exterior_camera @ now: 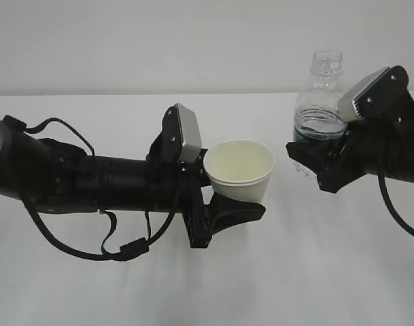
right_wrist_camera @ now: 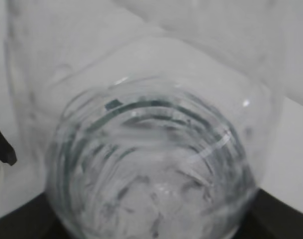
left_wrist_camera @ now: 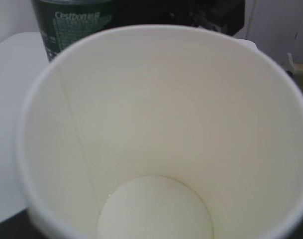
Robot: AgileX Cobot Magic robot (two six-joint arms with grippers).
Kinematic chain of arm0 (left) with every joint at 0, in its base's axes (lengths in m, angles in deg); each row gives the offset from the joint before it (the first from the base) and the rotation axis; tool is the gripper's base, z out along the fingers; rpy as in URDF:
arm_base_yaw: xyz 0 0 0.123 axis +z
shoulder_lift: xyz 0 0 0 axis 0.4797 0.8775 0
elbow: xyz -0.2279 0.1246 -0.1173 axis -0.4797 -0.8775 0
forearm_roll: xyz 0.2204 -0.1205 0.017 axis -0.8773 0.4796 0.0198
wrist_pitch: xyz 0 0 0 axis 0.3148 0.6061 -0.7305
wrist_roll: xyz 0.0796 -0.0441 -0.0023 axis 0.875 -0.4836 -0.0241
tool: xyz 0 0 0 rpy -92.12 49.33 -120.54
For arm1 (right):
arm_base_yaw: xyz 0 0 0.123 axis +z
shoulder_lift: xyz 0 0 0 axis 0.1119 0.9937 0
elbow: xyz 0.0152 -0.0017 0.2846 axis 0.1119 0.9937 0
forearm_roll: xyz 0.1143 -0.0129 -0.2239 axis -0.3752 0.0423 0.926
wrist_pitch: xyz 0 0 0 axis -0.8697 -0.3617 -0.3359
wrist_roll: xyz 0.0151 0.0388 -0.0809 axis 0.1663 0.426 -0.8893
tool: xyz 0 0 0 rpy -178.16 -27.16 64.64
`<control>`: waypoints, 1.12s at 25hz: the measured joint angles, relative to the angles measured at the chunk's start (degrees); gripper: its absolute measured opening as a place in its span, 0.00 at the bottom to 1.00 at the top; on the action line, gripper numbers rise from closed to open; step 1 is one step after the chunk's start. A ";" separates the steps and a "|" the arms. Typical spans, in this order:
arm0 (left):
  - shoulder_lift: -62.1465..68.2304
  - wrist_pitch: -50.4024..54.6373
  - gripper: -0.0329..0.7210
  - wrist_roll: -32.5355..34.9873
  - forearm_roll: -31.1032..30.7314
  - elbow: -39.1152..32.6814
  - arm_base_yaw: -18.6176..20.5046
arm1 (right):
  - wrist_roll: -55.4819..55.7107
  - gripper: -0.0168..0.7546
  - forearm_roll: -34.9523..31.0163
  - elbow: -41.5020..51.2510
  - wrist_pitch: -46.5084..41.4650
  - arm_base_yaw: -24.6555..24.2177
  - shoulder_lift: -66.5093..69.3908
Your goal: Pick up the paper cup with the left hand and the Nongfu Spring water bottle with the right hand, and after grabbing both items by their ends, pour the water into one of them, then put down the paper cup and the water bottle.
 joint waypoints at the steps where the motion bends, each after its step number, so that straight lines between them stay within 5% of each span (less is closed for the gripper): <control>1: 0.00 0.03 0.67 0.00 0.00 0.00 -0.29 | 0.00 0.65 0.58 -0.12 0.00 0.00 0.00; 28: 0.00 1.58 0.66 0.00 1.27 0.00 -3.09 | -4.01 0.65 18.11 -4.78 -1.78 0.00 0.00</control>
